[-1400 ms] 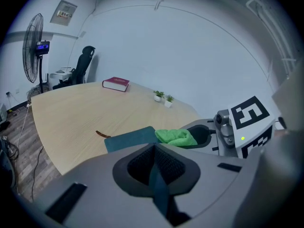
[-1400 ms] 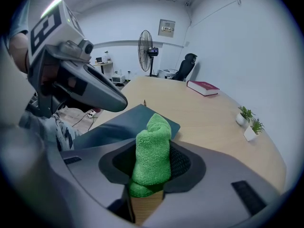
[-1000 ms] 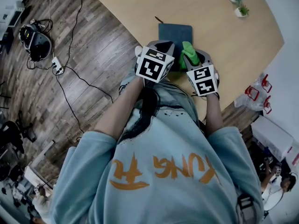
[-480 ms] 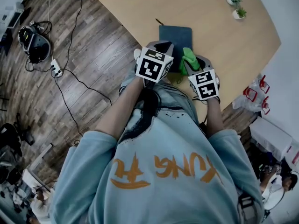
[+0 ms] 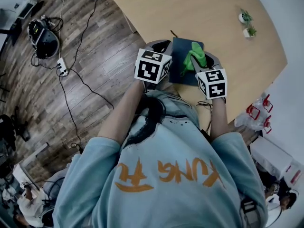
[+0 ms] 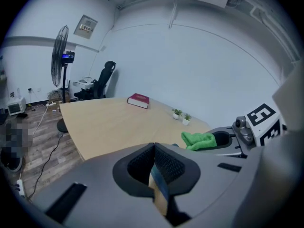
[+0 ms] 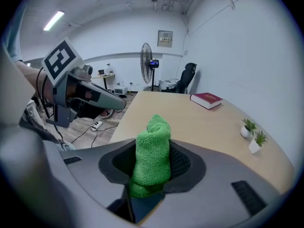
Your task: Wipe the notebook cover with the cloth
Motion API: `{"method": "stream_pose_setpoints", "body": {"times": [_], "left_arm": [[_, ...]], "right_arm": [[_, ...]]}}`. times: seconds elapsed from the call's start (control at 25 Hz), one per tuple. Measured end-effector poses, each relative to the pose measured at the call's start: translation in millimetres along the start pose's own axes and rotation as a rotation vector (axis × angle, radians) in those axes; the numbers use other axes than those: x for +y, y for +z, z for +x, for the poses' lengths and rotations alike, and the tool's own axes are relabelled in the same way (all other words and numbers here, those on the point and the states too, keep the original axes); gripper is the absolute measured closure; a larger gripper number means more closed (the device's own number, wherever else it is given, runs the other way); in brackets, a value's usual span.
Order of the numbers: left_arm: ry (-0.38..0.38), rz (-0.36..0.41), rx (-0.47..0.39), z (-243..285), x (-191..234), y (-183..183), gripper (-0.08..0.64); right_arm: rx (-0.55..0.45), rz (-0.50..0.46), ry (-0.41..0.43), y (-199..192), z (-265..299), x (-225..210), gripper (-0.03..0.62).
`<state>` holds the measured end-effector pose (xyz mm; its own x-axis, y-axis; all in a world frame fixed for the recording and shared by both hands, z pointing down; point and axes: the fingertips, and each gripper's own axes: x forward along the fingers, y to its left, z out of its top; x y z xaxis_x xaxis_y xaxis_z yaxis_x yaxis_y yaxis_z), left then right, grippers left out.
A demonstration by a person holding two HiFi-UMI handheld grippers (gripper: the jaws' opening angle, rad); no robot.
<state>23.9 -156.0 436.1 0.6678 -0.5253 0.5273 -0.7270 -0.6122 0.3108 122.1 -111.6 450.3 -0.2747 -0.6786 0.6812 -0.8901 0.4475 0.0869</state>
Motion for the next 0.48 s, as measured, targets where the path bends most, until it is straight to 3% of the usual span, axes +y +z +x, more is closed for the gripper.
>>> {"method": "stream_pose_setpoints", "body": {"times": [0.2,0.48], "left_arm": [[0.079,-0.039,-0.074,-22,35,21,0.541],[0.215,-0.035,-0.199,-70,90,65,0.541]], "right_arm": [[-0.082,-0.046,0.026,52,14,7,0.453],[-0.176,-0.108,0.077,127,41,25,0.454]]}}
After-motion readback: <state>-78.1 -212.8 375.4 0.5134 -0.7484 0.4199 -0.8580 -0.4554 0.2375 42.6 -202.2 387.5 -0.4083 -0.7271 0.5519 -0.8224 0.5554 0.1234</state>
